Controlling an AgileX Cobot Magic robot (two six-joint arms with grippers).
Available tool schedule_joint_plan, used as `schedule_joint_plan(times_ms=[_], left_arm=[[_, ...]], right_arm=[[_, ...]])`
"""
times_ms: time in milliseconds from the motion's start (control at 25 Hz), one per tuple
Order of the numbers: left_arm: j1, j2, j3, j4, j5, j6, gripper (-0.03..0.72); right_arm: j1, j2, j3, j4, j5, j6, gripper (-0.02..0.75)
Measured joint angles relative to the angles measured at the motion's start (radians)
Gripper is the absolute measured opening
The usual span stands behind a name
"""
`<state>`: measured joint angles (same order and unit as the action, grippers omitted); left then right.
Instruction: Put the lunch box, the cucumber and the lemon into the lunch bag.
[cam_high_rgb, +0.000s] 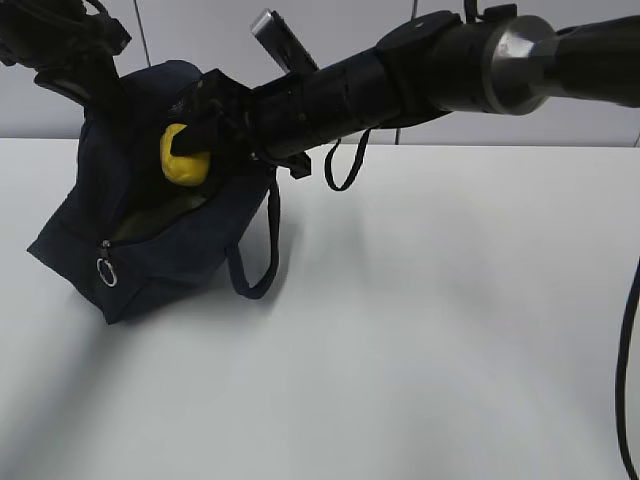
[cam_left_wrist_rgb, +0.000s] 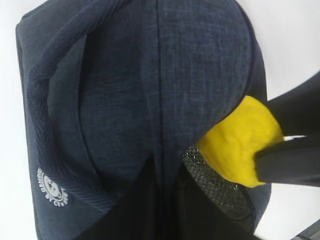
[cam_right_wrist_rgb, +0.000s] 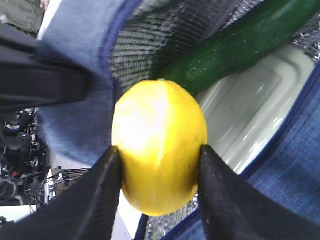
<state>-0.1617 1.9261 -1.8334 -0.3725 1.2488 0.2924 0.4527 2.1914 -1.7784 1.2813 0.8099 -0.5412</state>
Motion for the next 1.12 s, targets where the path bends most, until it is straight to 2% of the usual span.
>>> schedule_joint_plan(times_ms=[120, 360, 640, 1000, 1120], left_arm=[[-0.005, 0.0, 0.0, -0.004, 0.0, 0.0, 0.003], [-0.005, 0.001, 0.0, -0.004, 0.0, 0.0, 0.004], [-0.005, 0.001, 0.0, 0.007, 0.0, 0.0, 0.004], [-0.005, 0.001, 0.0, 0.033, 0.0, 0.0, 0.003], [-0.005, 0.001, 0.0, 0.035, 0.0, 0.001, 0.003]], right_arm=[[0.0, 0.014, 0.002, 0.002, -0.006, -0.041, 0.367], [0.002, 0.014, 0.002, 0.006, -0.012, -0.065, 0.498], [0.002, 0.011, 0.002, 0.012, -0.016, -0.073, 0.516], [-0.02, -0.065, 0.002, -0.051, 0.044, -0.067, 0.516], [-0.03, -0.076, 0.002, -0.117, 0.063, -0.015, 0.516]])
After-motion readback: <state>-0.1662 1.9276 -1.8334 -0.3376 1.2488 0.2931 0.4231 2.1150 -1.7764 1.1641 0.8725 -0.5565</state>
